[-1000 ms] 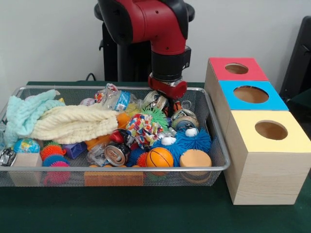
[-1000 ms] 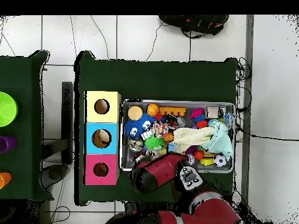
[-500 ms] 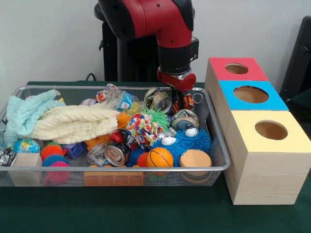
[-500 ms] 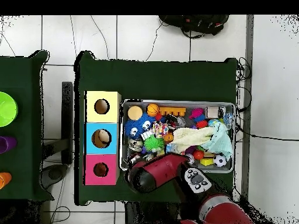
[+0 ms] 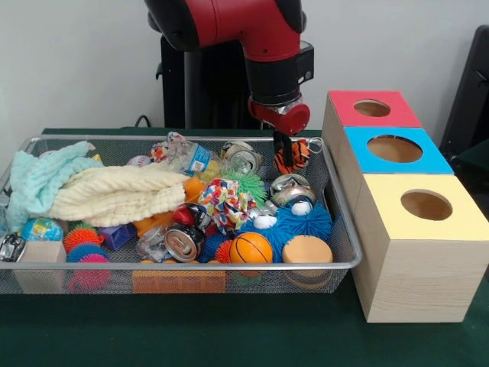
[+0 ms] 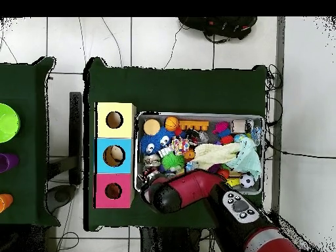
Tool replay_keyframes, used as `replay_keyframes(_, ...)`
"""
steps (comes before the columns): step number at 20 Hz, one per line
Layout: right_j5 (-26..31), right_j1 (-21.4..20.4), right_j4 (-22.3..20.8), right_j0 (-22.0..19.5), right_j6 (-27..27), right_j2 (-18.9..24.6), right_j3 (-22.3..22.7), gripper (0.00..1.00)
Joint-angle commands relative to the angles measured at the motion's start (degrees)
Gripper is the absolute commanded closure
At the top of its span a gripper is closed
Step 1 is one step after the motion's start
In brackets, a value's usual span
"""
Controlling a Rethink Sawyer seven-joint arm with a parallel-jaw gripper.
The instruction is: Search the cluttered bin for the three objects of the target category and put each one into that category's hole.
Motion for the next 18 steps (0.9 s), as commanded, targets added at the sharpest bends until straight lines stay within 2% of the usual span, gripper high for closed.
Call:
replay_keyframes(1,9.93,-3.83,4.65,-3.28,-12.39,8.32,-0.24,1.0)
replay_keyframes(4,10.56,-4.76,6.96,-4.28,-10.85,10.62,1.39,1.0)
replay_keyframes(6,12.16,-7.59,9.24,-5.15,-10.85,12.62,3.54,1.0)
replay_keyframes(12,20.16,-25.22,21.42,-5.94,-11.53,20.19,12.76,1.0)
replay_keyframes(16,21.05,-32.03,29.62,-7.86,-11.6,26.38,18.63,1.0)
replay_keyframes(18,19.67,-33.79,30.88,-6.68,-10.55,26.88,20.66,1.0)
